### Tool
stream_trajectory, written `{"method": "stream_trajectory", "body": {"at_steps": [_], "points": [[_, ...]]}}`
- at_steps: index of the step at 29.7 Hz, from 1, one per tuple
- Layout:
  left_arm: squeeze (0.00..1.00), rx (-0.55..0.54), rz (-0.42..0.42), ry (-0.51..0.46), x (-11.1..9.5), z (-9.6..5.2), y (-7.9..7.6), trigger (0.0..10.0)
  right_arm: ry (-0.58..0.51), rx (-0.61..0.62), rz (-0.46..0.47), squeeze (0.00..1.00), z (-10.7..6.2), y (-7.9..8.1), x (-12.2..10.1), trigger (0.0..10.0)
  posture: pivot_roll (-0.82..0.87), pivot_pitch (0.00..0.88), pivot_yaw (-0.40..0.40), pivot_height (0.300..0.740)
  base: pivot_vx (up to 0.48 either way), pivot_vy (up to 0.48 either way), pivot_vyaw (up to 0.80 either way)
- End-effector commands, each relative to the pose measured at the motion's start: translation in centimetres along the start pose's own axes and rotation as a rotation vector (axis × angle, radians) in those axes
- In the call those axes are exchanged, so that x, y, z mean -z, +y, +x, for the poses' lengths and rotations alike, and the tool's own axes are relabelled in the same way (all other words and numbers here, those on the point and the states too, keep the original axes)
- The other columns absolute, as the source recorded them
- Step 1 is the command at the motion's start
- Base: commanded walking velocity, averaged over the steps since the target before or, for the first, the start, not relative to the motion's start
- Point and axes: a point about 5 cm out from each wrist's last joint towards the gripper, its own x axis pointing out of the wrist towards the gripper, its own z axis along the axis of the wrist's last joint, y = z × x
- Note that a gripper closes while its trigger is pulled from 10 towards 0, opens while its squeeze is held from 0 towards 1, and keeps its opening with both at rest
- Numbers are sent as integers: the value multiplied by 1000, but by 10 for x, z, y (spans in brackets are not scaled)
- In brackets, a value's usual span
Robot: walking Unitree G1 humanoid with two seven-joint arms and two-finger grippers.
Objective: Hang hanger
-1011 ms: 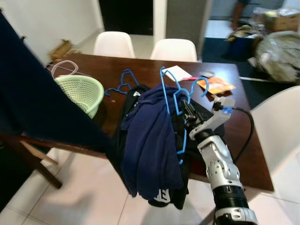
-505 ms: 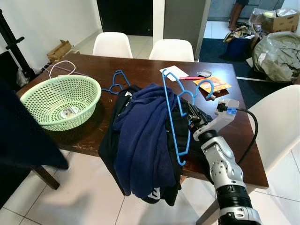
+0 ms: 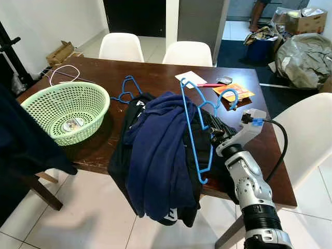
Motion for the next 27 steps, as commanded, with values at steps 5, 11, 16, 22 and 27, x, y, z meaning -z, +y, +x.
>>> {"method": "stream_trajectory", "body": {"at_steps": [5,11,16,22,27], "points": [[0,355,-150,77,42,1,-75,0,29,-3,-23,0,-1,0,1,10000,3,83,0,740,0,0,0],[0,711,-324,107,61,-11,-162,0,34,8,-26,0,-4,-2,-1,10000,-19,88,-4,740,0,0,0],[0,859,-395,122,71,-25,-202,0,36,13,-28,0,-7,-3,-3,10000,-33,94,-2,740,0,0,0],[0,934,-405,176,102,-48,-226,0,37,15,-29,0,-10,-4,-5,10000,-47,102,-2,740,0,0,0],[0,704,-483,250,149,-69,-188,4314,49,16,-20,0,-12,-6,-5,10000,-34,116,-22,740,0,0,0]]}}
